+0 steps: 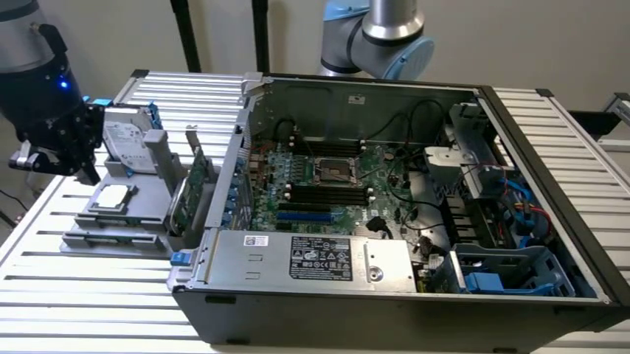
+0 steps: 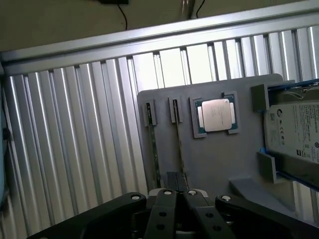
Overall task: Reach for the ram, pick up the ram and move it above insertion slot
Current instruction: 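Pick up the ram and move it above insertion slot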
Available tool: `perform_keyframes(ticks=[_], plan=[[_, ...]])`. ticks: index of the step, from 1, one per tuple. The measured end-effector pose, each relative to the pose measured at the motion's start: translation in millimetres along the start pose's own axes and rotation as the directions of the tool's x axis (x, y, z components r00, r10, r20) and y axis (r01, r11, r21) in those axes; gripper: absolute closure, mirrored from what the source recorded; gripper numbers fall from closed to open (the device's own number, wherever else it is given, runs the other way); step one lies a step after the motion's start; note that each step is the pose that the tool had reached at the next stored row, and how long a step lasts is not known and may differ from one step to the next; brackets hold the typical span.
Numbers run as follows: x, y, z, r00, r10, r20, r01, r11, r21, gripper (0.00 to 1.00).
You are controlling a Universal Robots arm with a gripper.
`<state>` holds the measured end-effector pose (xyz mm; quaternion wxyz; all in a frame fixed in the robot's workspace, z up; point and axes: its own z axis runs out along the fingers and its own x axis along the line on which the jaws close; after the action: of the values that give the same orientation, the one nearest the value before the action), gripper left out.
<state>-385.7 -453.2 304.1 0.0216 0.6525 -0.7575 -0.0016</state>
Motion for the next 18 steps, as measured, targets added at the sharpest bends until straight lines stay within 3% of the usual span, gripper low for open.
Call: perform_keyframes(ticks=[4, 6, 11, 16, 18], plan=[[0.8, -0.1, 0.6, 0.9997, -0.023, -0.0012, 0.023, 0.9997, 0.0085, 0.89], [0.8, -0.1, 0.8, 0.9997, -0.026, -0.0047, 0.026, 0.9996, 0.0122, 0.89], [0.8, -0.1, 0.8, 0.9996, -0.026, -0.0064, 0.026, 0.9996, 0.0124, 0.88], [0.8, -0.1, 1.0, 0.9996, -0.026, -0.0064, 0.026, 0.9996, 0.0122, 0.69], [1.5, -0.3, 3.3, 0.9996, -0.026, -0.0062, 0.026, 0.9996, 0.0125, 0.69]])
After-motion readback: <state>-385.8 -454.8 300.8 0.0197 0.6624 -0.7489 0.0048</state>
